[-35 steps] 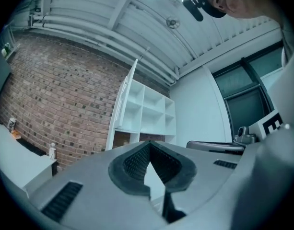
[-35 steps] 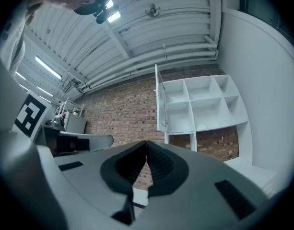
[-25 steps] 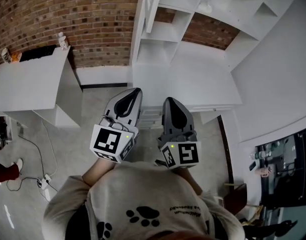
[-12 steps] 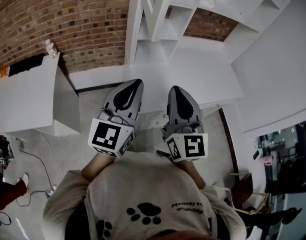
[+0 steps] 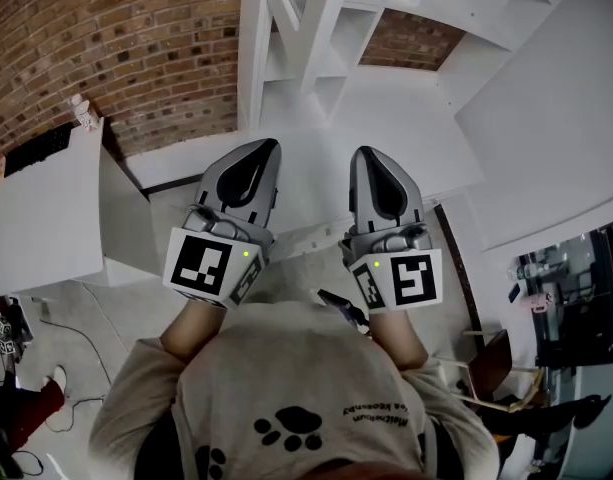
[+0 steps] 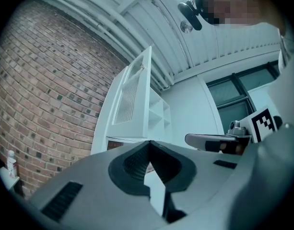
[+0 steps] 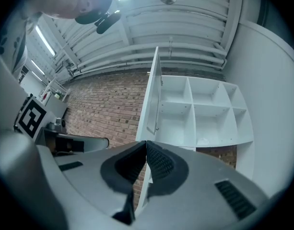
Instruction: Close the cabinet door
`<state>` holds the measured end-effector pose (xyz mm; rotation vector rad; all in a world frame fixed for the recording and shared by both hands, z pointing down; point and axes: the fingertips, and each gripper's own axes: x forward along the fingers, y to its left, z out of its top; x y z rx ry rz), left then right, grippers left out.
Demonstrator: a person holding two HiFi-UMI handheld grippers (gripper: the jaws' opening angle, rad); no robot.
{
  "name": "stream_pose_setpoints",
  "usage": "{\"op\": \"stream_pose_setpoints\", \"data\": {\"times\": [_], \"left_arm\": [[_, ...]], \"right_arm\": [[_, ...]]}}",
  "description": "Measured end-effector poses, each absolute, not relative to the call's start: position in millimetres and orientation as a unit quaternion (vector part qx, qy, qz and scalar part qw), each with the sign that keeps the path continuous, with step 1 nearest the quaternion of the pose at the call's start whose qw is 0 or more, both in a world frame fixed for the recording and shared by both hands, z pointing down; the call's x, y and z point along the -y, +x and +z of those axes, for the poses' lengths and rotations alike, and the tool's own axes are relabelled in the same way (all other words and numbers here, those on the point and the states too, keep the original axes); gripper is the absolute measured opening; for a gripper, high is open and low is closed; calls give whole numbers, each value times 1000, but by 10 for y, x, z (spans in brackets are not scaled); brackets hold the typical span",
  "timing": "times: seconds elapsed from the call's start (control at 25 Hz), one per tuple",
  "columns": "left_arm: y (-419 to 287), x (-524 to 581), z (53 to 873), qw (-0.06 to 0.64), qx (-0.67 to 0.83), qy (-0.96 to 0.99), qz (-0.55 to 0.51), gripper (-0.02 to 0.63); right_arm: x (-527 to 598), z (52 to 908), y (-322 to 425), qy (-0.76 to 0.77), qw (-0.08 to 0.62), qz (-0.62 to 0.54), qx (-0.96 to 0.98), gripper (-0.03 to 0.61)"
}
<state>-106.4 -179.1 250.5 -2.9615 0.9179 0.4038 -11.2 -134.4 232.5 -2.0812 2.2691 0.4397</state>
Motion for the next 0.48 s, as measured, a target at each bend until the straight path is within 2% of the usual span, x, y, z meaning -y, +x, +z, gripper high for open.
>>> {"op": "stream_pose_setpoints", "data": {"times": [0.48], "left_arm": [[-1062, 2070, 1929, 24, -279, -950, 136, 9]], "right_arm": [[1798, 1727, -194, -651, 8, 178, -738, 11]]}}
